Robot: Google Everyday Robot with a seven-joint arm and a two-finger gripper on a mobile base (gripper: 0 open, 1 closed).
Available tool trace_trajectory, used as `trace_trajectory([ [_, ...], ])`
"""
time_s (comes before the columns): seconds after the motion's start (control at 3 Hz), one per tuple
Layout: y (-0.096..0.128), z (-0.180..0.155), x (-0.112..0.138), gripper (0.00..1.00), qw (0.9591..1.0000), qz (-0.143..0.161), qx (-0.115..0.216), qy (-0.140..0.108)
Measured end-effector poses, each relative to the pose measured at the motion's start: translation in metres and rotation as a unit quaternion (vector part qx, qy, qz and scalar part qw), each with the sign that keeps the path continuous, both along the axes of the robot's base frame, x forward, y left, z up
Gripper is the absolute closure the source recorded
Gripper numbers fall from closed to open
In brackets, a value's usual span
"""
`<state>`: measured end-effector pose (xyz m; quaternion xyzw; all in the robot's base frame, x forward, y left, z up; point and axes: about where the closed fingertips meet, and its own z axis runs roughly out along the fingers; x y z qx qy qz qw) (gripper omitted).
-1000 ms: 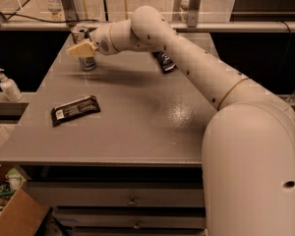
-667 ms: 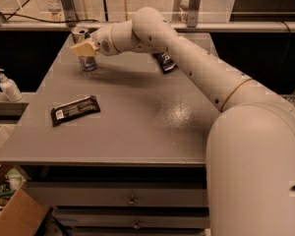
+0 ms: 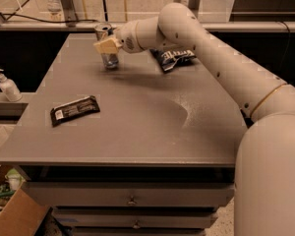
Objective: Knock redbull can over
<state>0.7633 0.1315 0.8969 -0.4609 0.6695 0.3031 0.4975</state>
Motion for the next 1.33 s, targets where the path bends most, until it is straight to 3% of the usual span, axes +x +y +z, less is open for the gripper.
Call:
trace_trajectory([
  [0.33, -0.059, 0.009, -0.015, 1.00, 0.9995, -0.019, -0.023, -0.010],
  [0.67, -0.104, 0.013, -0.031, 1.00, 0.9969, -0.027, -0.072, -0.014],
  [1.0, -0.140, 0.018, -0.047, 1.00, 0.9870, -0.019, -0.158, -0.024],
  [1.33, -0.166, 0.021, -0.061, 1.00, 0.9738, 0.000, -0.226, -0.024],
])
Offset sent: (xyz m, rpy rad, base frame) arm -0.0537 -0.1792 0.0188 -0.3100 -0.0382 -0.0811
